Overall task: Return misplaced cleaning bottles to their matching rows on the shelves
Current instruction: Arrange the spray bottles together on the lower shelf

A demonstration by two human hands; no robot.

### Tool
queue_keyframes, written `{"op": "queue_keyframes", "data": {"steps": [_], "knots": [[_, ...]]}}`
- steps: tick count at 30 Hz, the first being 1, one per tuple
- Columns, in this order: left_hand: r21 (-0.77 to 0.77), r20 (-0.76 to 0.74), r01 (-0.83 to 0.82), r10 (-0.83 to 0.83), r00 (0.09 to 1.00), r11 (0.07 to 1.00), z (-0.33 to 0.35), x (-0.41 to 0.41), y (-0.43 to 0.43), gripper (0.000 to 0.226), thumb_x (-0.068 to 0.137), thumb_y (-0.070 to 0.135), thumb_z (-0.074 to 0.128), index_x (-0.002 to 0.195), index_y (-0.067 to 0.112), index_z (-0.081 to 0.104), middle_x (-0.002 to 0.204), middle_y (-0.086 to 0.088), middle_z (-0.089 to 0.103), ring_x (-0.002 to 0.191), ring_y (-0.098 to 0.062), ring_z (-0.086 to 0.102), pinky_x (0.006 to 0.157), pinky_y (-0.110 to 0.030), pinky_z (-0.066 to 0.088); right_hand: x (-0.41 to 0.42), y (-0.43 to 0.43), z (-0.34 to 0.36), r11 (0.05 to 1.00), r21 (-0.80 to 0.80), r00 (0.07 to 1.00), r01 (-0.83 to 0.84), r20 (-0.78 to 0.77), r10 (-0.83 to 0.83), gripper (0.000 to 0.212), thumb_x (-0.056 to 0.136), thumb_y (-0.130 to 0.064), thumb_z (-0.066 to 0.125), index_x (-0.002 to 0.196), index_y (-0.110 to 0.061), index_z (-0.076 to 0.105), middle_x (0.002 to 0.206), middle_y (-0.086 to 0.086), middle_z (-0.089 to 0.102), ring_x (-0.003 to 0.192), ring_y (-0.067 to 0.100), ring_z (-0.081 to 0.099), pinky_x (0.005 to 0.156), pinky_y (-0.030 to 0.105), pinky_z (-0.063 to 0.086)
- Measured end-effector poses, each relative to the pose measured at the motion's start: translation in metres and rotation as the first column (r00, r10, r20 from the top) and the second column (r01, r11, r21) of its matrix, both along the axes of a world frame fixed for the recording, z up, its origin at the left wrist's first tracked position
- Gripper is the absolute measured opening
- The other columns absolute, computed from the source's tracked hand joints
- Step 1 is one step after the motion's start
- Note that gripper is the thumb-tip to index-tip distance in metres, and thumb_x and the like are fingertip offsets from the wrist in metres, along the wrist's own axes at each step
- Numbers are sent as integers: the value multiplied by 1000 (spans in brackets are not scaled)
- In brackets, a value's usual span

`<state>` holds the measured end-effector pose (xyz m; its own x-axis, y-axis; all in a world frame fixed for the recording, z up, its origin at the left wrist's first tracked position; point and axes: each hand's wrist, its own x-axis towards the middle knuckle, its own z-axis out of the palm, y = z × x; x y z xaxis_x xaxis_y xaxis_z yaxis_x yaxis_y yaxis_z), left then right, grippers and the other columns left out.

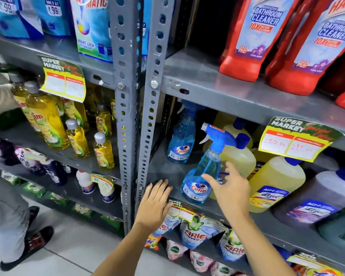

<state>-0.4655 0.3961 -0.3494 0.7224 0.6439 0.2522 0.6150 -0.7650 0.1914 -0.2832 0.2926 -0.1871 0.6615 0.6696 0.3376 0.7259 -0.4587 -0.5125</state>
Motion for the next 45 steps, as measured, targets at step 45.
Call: {"op": "queue_keyframes", "data": {"steps": [45], "knots": [[47,-28,-12,14,1000,999,-3,0,1,50,101,41,33,142,14,45,154,-9,36,144,-25,27,116,-45,13,-19,105,20,939,-30,927,-343,-172,333,47,85,-30,75,124,-15,55,118,6,67,98,24,66,78,27,47]]}}
